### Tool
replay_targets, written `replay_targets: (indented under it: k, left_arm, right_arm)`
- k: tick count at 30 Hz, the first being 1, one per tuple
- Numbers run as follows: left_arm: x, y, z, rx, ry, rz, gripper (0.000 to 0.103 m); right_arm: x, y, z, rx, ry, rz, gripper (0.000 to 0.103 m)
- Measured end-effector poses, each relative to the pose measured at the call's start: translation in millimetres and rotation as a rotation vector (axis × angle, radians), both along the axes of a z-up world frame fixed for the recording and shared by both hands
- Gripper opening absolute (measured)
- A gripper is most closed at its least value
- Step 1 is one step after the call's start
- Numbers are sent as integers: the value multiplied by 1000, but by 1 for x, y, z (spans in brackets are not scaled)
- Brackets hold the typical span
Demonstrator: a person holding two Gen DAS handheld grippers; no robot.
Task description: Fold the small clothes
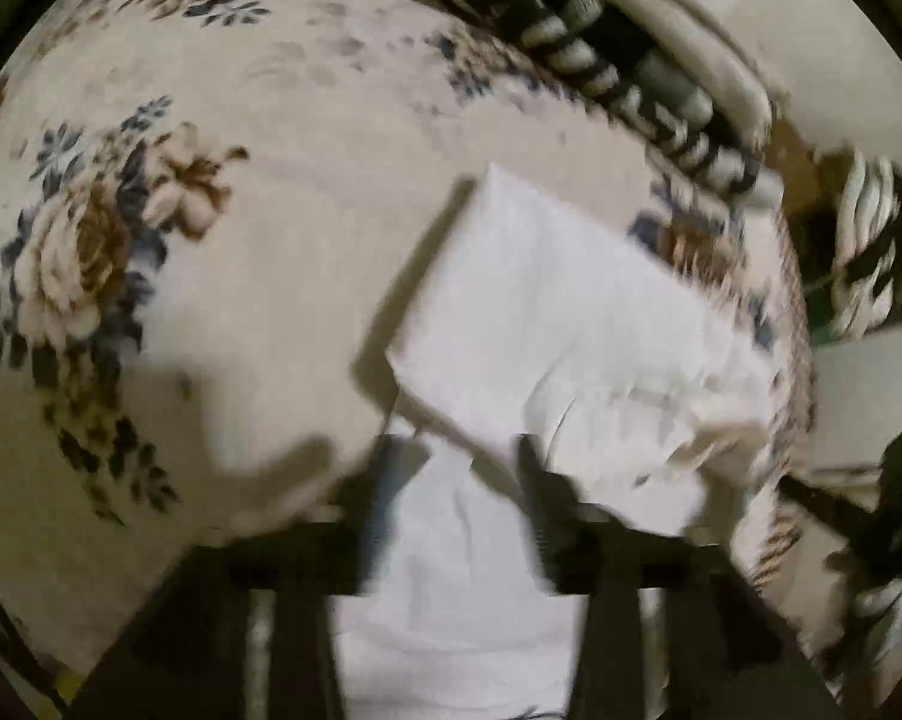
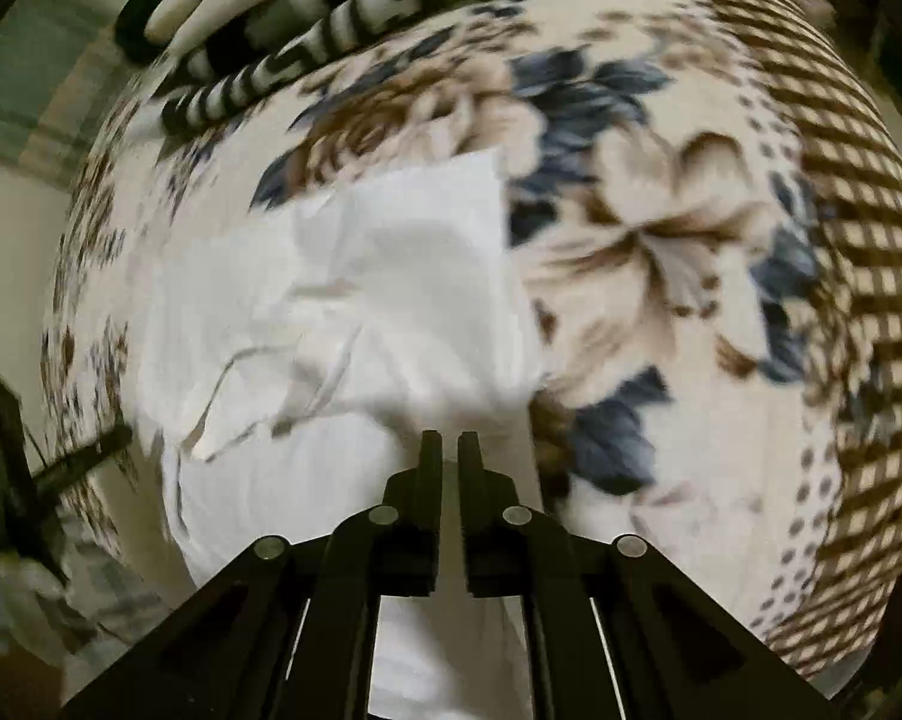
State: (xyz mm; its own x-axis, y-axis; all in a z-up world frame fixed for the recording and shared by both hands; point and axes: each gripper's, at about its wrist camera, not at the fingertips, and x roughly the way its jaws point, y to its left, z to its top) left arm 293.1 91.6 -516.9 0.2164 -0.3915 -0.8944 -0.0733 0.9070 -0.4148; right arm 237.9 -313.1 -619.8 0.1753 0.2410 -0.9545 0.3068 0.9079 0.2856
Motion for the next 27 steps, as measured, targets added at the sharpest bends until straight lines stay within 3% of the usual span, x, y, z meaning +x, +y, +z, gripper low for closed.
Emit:
replay_targets:
  k: [2, 6, 8, 10, 11, 13, 17, 22, 25, 27]
  left_arm:
    - [14, 4, 0, -35, -25, 46, 60]
    - [51, -13, -3, -12, -67, 47, 60]
    - [65, -25, -9, 19, -80, 8, 60]
    - [73, -41, -23, 107, -72, -72, 60]
    - [72, -46, -34, 143, -50, -106, 60]
    - [62, -48, -58, 167, 12, -165, 60]
    - [36, -42, -63, 196, 20, -221, 60]
    - [21, -40, -44, 178, -23, -157, 60]
    - [17, -53, -56, 257, -19, -196, 60]
    - [10, -57, -68, 305, -7, -219, 60]
  right_arm:
    - [2, -15, 4, 41, -28, -87, 62]
    - [23, -30, -12, 121, -20, -182, 63]
    - [35, -26, -30, 154, 21, -170, 63]
    - [42, -13, -44, 74, 65, -73, 63]
    - [39, -4, -57, -19, 131, 1, 63]
    - [30, 0, -75, -97, 203, 70, 63]
    - [21, 1, -59, -117, 186, 78, 63]
    - [30, 8, -22, -50, 21, -6, 63]
    - [38, 27, -37, -72, 42, 34, 65]
    - [36, 47, -53, -194, 92, 133, 65]
